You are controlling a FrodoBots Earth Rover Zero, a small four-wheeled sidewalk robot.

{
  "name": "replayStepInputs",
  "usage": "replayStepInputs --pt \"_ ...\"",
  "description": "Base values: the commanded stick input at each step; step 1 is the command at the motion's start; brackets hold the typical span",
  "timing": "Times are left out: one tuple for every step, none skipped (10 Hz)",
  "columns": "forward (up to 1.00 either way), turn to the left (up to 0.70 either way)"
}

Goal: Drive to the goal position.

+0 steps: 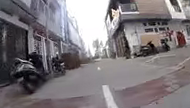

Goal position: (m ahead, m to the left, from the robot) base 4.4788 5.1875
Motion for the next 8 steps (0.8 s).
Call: replayStepInputs --pt "1.00 0.06" --pt "1.00 0.06" --pt "1.00 0.06" --pt "1.00 0.06" --pt "1.00 0.06" --pt "1.00 -0.11" --pt "1.00 -0.34" --pt "1.00 -0.34"
